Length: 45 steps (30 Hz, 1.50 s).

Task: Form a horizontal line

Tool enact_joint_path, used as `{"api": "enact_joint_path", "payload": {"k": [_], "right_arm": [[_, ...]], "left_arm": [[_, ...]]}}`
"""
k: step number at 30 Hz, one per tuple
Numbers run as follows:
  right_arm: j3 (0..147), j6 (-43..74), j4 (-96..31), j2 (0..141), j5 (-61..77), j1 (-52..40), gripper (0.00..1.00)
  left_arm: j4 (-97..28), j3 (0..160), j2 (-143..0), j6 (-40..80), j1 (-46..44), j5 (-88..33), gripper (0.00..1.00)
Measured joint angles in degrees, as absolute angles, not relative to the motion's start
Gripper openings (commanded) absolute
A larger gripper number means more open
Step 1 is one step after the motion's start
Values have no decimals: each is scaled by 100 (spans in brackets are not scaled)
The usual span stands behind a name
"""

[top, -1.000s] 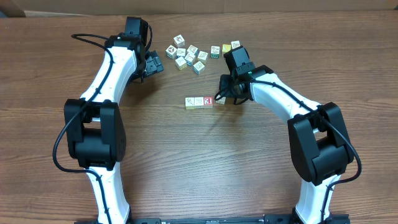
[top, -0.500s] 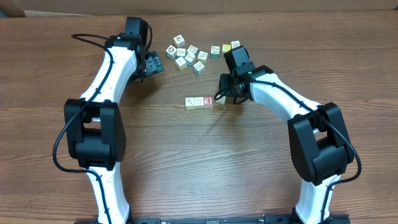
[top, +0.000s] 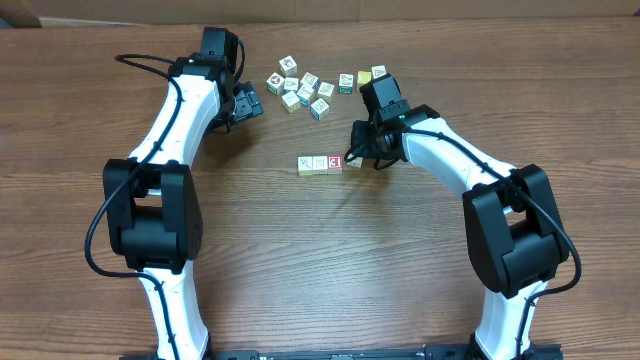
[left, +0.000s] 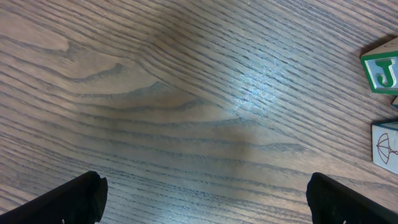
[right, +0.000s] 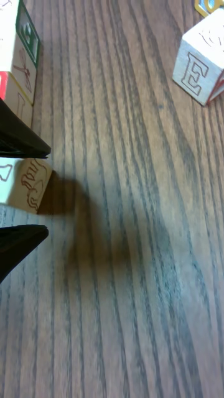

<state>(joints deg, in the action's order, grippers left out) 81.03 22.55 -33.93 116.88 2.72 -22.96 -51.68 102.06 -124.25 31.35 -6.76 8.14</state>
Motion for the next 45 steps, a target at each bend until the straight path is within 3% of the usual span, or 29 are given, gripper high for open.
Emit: {"api": "enact_joint_path", "payload": {"k": [13, 19, 23, 45], "right_arm": [[8103, 2252, -3210, 11688, 21, -2292, 31], [8103, 2257, -3203, 11688, -217, -2292, 19], [8103, 2268, -3238, 11688, -255, -2292, 18], [8103, 2270, -3465, 11688, 49, -2292, 18]], "left_arm": [[-5168, 10206, -12425, 3135, -676, 814, 100], [-5168, 10206, -12425, 3135, -676, 814, 100], [-5168, 10206, -12425, 3135, -676, 814, 100], [-5168, 10206, -12425, 3135, -676, 812, 100]]}}
